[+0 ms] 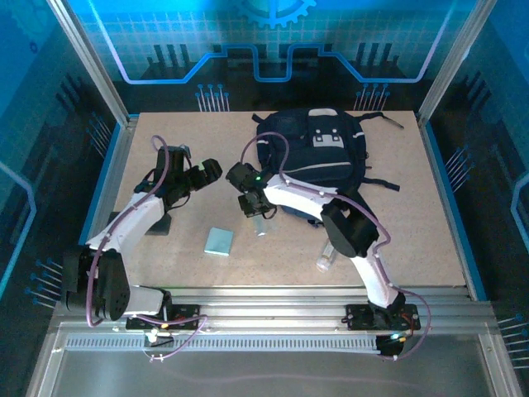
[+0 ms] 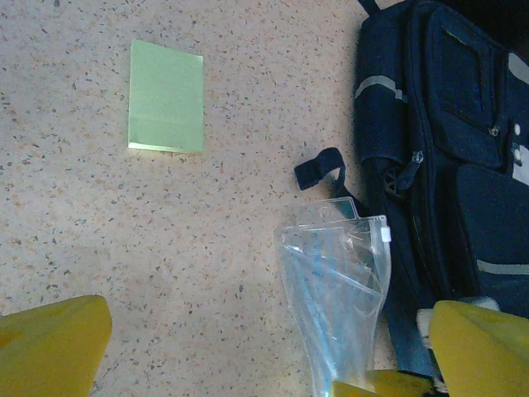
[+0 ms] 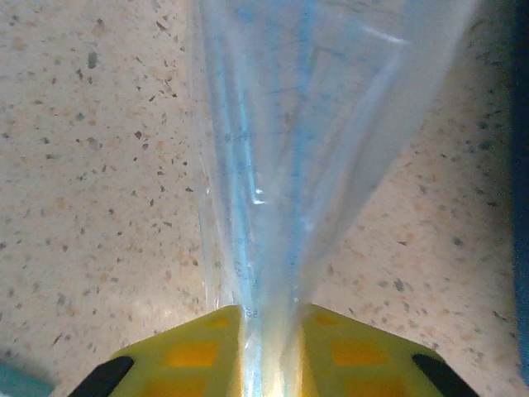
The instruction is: Pack books, pencil case, and school supplies into a backpack
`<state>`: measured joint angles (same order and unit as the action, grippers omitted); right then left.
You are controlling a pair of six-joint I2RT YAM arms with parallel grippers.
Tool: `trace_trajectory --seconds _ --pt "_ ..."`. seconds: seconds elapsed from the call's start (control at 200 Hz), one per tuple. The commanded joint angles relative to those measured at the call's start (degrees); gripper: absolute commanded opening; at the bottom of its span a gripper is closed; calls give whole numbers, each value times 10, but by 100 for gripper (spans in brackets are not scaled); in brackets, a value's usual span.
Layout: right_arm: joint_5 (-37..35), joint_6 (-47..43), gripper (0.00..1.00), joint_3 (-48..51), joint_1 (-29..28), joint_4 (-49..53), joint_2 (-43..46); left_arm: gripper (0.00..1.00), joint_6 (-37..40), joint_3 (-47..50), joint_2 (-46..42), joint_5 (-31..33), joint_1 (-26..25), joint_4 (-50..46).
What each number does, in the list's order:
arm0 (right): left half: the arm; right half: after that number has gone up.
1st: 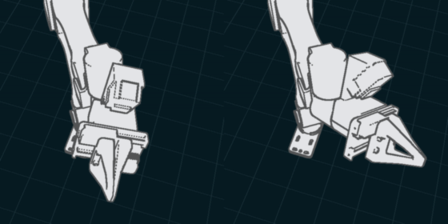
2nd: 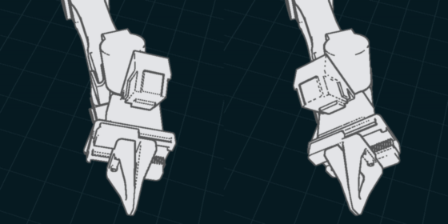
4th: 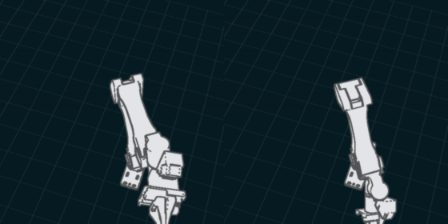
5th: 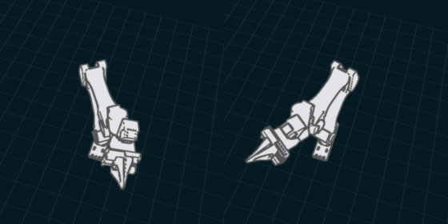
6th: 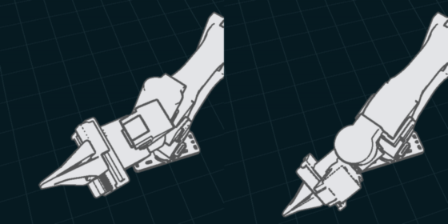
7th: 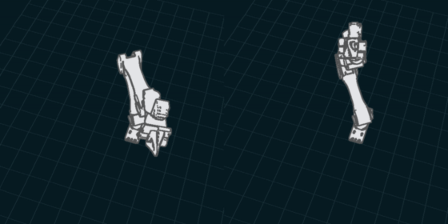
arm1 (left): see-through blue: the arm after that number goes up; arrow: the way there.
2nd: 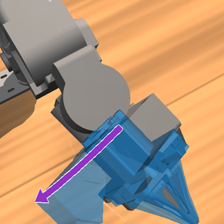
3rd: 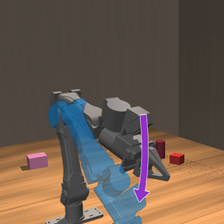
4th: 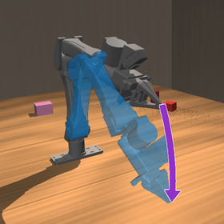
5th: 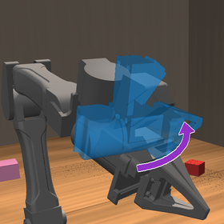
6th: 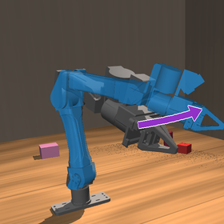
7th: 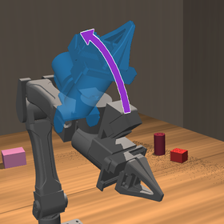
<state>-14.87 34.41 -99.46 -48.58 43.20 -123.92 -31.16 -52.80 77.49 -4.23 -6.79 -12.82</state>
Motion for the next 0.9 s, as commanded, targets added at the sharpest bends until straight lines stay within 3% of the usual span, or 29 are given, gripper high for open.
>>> trace_trajectory --seconds 0.0,0.055,0.34,0.5,0.59,0.895 --pt "29 -11 12 18 18 -7 63 99 16 -14 -15 -11 3 -12" --pt "51 -11 0 33 27 -21 83 99 15 -19 -13 -18 2 -12" --pt "176 2 0 138 107 -105 217 99 75 -75 32 -25 -48 -11" --pt "254 21 0 228 197 -161 315 98 154 -143 86 0 -119 -29" --pt "256 19 0 271 252 -163 372 98 213 -197 132 27 -169 -50" --pt "282 -4 0 400 472 -127 520 96 347 -406 320 31 -286 -122"
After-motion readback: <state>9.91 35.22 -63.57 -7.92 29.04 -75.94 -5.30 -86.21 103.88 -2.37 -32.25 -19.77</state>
